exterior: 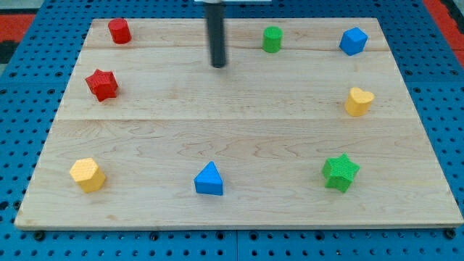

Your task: Slide green star towards center

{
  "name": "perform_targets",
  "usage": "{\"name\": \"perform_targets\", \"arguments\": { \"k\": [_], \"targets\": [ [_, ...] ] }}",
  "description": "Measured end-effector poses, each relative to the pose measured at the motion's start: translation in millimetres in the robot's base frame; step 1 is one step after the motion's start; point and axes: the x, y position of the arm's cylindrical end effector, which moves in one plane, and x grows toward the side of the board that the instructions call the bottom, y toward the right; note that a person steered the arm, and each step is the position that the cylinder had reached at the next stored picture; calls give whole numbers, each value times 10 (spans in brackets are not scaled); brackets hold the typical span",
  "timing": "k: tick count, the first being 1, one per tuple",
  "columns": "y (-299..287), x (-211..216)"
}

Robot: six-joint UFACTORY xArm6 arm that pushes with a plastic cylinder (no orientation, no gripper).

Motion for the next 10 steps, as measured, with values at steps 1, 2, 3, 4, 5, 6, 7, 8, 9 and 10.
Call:
{"name": "perform_targets", "arguments": {
  "k": [1,2,3,4,5,6,7,8,9,10],
  "targets": [
    [99,-12],
    [787,6],
    [1708,33],
    [2900,768],
    [3349,1492],
    [2837,2305],
    [2449,2930],
    [1839,2710],
    [1278,2275],
    [1038,1973]
  ]
}}
